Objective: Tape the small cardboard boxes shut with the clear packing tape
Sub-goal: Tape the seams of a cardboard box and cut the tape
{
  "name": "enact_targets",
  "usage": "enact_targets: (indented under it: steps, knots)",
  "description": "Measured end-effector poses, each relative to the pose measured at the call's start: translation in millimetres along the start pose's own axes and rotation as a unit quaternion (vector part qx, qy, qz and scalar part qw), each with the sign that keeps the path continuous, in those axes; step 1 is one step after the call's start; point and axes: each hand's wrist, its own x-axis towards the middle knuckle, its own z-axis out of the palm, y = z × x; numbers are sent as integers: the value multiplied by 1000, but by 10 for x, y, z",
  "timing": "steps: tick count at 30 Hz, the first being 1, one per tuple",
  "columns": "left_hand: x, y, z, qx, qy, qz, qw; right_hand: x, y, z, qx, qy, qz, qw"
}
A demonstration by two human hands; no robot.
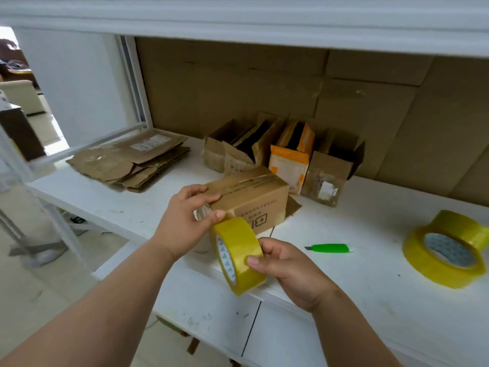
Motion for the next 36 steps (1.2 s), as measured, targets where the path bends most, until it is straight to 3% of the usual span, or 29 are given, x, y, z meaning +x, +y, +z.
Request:
enact_targets:
  steps: [9,12,15,21,26,32,36]
  knots:
    - [-42,97,-43,25,-15,-35,999,-150,84,6,-38,19,3,999]
    - [-88,195,-10,-14,15,-81,996,-160,36,15,-49,35,8,998]
    - [-154,336,-3,-10,-19,-130,991,-129,-4,15,-64,46,16,997]
    - [-366,528,-39,-195,-81,-248,946,-91,-19,71,-32,41,17,998]
    - [-486,679,69,-272,9,-293,917,-58,-35,75,-38,3,15,999]
    - [-514,803,94,-320,-1,-310,895,-52,-62,5,-70,-30,8,997]
    - [-542,849,170,-374,49,-333,864,-49,-99,-86,-62,-61,22,996]
